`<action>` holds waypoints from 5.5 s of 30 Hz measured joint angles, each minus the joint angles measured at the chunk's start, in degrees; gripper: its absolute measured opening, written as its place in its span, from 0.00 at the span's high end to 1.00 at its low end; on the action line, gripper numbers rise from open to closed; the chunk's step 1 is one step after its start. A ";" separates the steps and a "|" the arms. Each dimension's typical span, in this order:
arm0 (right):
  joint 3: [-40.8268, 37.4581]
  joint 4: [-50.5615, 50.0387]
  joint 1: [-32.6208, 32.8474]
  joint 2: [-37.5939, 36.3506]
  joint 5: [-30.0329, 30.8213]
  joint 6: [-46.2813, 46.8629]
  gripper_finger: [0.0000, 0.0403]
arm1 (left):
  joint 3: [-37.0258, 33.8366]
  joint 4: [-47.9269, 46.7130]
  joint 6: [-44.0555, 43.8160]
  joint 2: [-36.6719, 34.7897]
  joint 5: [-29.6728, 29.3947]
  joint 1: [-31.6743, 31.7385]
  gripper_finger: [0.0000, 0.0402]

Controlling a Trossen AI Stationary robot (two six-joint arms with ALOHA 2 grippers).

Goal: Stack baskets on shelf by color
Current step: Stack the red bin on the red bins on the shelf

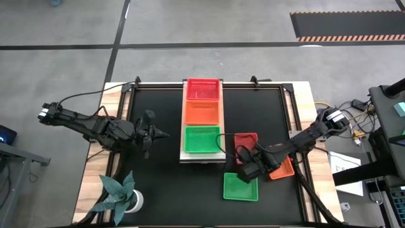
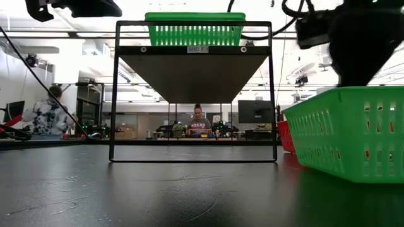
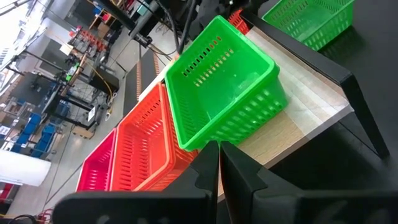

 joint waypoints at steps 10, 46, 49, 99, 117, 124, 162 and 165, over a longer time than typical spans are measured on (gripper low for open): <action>-3.62 3.67 1.03 -1.08 8.31 1.92 0.47 | 0.00 0.42 0.08 0.04 0.00 0.00 1.00; -6.31 12.56 -2.08 1.65 20.71 11.40 0.47 | 0.00 0.90 0.15 0.09 0.00 0.00 1.00; -6.31 14.31 -3.04 1.90 20.28 12.05 0.47 | 0.00 0.90 0.15 0.09 0.00 0.00 1.00; -6.35 7.73 -16.60 -17.76 19.06 -6.02 0.97 | 0.00 4.89 1.07 7.84 0.07 11.20 1.00; -3.92 10.84 -22.63 -28.53 19.61 -29.02 0.97 | 2.09 15.80 2.70 22.47 7.37 29.31 1.00; 6.13 10.97 -24.56 -25.47 19.62 -42.81 0.97 | 2.02 15.93 2.57 21.74 7.35 29.90 1.00; 39.70 13.01 -49.55 8.50 -21.50 -91.73 0.97 | -3.72 12.65 1.03 4.94 6.75 29.86 1.00; 39.70 13.12 -49.74 9.10 -21.11 -91.54 0.97 | -3.72 12.63 1.03 5.06 6.75 29.86 1.00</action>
